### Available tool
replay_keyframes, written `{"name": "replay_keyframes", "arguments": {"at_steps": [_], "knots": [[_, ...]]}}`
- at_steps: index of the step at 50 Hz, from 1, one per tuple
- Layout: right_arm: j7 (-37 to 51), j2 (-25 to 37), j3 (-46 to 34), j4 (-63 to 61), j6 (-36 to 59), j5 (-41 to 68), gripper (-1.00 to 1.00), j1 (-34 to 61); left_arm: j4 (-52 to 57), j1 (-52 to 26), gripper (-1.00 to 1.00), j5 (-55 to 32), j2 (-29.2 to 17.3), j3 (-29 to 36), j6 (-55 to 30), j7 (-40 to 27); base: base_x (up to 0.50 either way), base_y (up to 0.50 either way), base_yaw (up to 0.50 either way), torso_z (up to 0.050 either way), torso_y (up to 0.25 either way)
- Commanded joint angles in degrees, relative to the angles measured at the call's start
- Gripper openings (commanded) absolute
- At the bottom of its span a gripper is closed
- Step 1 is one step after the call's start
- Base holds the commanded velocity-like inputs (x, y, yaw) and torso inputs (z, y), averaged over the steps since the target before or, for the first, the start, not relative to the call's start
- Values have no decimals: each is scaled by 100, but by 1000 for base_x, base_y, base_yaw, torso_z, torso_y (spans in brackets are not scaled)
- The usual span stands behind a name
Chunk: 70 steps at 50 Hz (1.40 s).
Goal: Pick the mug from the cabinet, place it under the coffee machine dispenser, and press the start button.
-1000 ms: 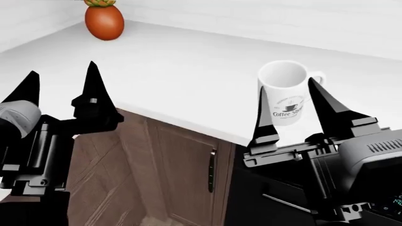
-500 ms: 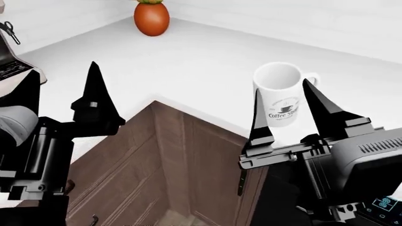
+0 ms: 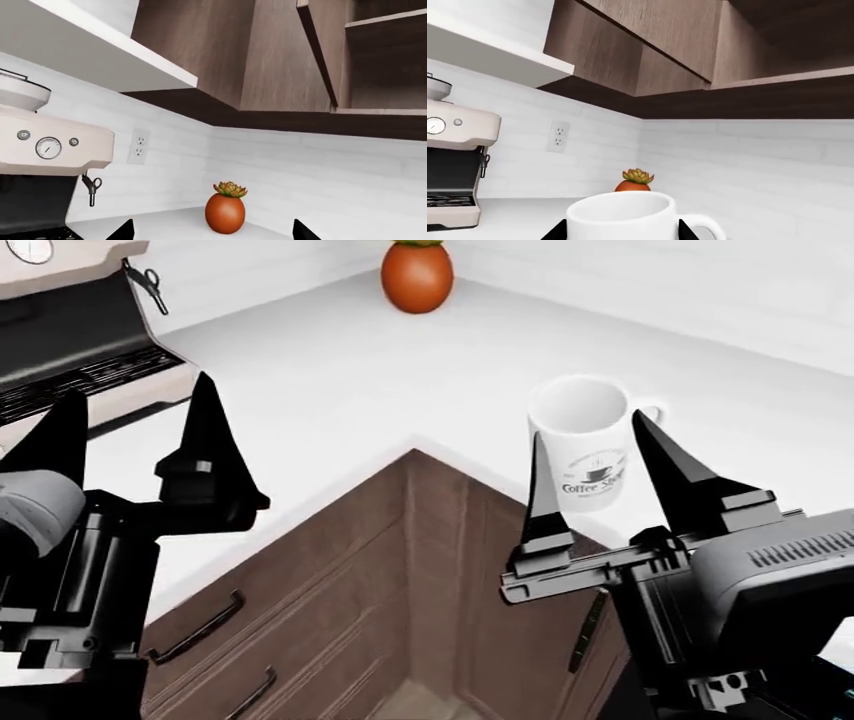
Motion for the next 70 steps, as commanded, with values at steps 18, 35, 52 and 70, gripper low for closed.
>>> {"name": "replay_keyframes", "arguments": {"at_steps": [18, 35, 52, 70], "knots": [[-76, -73, -50, 7, 121, -147, -100, 62, 18, 34, 100, -90, -147, 107, 116, -143, 0, 0, 500, 0, 0], [-115, -86, -53, 61, 70, -141, -100, 45, 0, 51, 100, -179, -220, 153, 164, -227, 0, 0, 500, 1, 1], [-129, -121, -68, 84, 93, -128, -100, 64, -42, 15, 100, -315, -256, 89, 183, -395, 0, 0, 500, 0, 0], [-135, -129, -90, 75, 109, -154, -100, 64, -1, 71, 100, -246, -373, 246, 292, -414, 0, 0, 500, 0, 1]]}}
